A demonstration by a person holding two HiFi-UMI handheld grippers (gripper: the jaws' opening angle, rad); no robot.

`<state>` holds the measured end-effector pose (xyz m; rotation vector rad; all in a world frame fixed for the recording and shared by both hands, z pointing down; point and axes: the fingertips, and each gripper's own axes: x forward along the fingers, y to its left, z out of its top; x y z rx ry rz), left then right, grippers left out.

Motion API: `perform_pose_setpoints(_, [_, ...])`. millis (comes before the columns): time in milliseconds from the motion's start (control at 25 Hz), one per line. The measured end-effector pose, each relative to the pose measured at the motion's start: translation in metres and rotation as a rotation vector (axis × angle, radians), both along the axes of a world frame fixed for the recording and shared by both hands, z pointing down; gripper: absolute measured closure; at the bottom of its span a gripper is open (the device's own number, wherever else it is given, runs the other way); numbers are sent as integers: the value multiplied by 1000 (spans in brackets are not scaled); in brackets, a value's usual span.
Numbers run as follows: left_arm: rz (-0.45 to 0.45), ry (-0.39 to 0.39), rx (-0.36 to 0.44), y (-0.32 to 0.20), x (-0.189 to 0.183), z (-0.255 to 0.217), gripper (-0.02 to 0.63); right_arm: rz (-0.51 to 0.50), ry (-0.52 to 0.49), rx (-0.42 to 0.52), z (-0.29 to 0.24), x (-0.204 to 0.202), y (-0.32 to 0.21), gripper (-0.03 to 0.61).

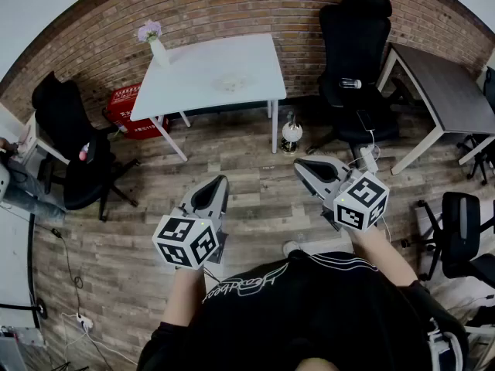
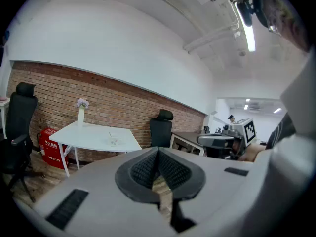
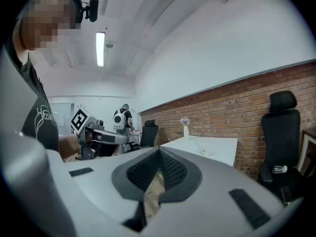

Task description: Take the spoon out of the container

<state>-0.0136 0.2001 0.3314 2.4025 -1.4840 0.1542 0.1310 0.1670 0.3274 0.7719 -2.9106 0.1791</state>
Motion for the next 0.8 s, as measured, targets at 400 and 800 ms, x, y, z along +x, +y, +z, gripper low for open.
perform_pose_setpoints(400, [-18,-5,-13,13,-19,1,609,14,-27,15,-1,-20,4,581])
perform_pose_setpoints(800, [-28,-13,-64,-39,-40,21,609,-113,-89,46,9,-66,-42,577])
